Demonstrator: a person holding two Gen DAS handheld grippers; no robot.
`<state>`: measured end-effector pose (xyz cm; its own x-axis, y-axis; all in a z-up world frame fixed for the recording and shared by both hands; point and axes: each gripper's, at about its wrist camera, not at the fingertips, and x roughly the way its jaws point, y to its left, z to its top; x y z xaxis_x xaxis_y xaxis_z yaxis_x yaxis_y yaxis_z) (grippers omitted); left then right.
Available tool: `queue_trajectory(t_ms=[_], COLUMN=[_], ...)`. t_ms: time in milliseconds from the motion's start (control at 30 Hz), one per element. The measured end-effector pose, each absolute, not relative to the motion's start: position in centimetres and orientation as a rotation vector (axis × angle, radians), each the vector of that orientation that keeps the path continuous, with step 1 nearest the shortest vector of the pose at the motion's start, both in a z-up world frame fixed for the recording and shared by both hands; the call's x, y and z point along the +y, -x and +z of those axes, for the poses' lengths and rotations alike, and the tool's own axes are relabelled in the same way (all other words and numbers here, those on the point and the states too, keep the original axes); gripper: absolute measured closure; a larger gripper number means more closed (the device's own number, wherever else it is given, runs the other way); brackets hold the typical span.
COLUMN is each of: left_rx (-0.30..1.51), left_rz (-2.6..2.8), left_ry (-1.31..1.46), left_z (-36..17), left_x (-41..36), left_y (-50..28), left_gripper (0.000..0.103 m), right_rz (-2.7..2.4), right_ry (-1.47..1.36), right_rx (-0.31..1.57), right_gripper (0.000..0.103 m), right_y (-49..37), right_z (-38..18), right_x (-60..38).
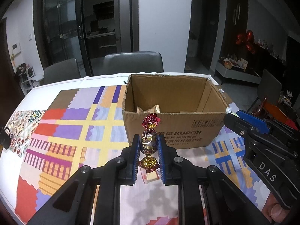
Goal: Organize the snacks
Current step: 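Carry the gold candy with the left gripper while the right carries the green candy to the box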
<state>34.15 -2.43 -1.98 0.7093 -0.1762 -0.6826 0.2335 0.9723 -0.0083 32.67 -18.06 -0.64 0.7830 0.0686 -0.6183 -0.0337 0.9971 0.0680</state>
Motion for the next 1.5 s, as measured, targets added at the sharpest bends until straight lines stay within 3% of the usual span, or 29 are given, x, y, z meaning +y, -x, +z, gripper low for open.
queue_trajectory(t_ms=[967,1500], left_rx=[0.717,0.729], left_rz=[-0.245,-0.243], left_ry=[-0.104,-0.104], left_z=[0.7,-0.1], left_x=[-4.9,-5.8], left_y=[-38.4,-42.8], left_gripper=[0.084,0.084], right_rz=[0.037,0.042], right_ry=[-0.07,-0.076], right_rx=[0.599,0.625], right_gripper=[0.077,0.077], right_y=[-36.4,-40.4], right_z=[3.3,2.3], right_x=[-20.5,-21.0])
